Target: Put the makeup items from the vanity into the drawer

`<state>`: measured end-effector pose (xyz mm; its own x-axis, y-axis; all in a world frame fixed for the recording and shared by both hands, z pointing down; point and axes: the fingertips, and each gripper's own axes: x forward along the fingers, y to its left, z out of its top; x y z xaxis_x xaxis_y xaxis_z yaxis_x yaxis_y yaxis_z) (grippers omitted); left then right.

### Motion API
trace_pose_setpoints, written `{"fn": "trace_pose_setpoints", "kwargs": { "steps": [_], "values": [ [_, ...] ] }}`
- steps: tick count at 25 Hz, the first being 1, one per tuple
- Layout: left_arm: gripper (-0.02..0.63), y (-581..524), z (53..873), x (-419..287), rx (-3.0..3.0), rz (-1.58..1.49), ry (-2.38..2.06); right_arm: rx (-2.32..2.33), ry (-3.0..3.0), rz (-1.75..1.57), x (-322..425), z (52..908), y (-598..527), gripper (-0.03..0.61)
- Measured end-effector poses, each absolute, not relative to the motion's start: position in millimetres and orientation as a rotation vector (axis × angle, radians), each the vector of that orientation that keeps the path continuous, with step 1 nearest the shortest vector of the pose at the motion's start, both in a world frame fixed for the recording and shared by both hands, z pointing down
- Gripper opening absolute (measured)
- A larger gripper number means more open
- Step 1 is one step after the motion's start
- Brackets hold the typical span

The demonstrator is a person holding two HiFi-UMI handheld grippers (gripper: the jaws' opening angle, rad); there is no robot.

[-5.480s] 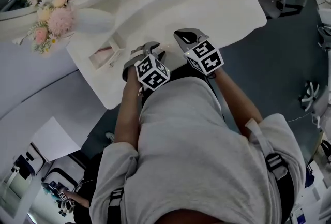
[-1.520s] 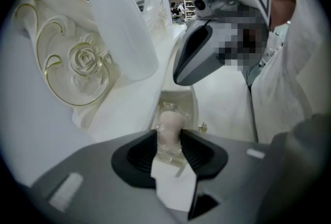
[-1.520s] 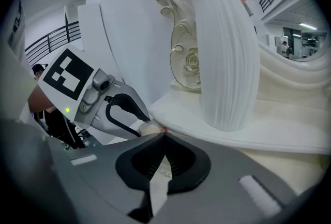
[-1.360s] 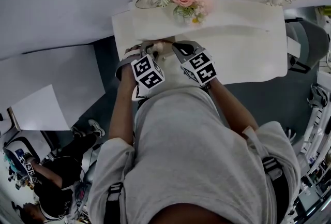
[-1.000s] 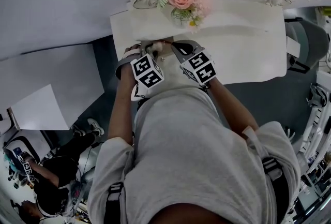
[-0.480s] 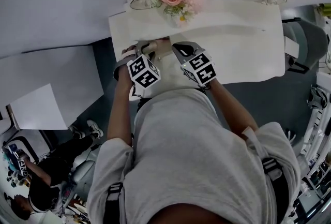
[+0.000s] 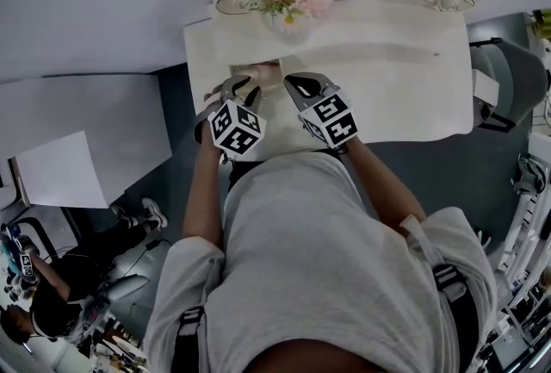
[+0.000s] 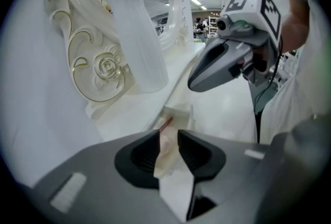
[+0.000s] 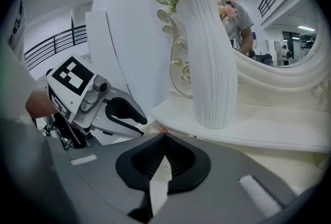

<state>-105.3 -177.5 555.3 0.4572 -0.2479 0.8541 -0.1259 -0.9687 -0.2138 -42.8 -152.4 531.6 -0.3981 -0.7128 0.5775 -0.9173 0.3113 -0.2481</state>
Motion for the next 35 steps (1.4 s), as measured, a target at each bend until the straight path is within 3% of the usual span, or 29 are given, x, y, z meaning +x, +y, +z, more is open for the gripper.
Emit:
{"fn": "trace_pose_setpoints", "kwargs": {
  "steps": [6,16,35],
  "values": [
    [0.005,-151,541,-73,-2.714,-1.394,0.494,1.508,-2.265,0.722,-22,520,-131,-0.002],
    [0.003,-107,495,-3,-3.012,-0.924,1.005,1.606,-2.308,0.52,49,482,-97,-0.002],
    [0.003,-18,387,51,-3.128,-0.432,0.895,2.034,-2.216,0.377,83,398,-4,-0.002]
  ]
}}
